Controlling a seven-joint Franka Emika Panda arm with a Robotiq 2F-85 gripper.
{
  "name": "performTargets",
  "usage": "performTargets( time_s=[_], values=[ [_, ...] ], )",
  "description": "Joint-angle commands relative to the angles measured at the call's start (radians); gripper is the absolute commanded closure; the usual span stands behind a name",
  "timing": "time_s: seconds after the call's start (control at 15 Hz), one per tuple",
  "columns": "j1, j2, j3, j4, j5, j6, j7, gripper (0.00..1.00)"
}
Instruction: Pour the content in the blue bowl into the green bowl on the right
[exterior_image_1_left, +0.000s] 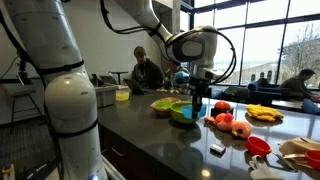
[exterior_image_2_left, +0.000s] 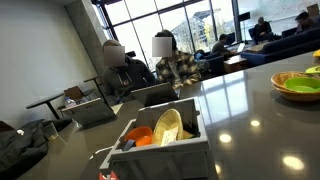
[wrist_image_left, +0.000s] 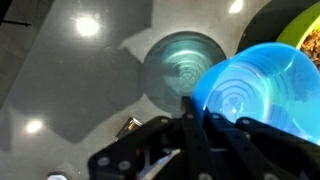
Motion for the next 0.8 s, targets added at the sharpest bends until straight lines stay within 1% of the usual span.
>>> performTargets(
  time_s=[0.0, 0.27, 0.33, 0.73],
  values=[
    [-0.033, 0.009, -0.032, 0.013, 0.022, 0.010, -0.045, 0.99],
    [-0.047, 0.022, -0.050, 0.033, 0.013, 0.005, -0.074, 0.99],
    [-0.048, 0.005, -0.039, 0.013, 0.002, 0.001, -0.043, 0.95],
    [-0.049, 0.016, -0.042, 0.021, 0.002, 0.001, -0.056, 0.95]
  ],
)
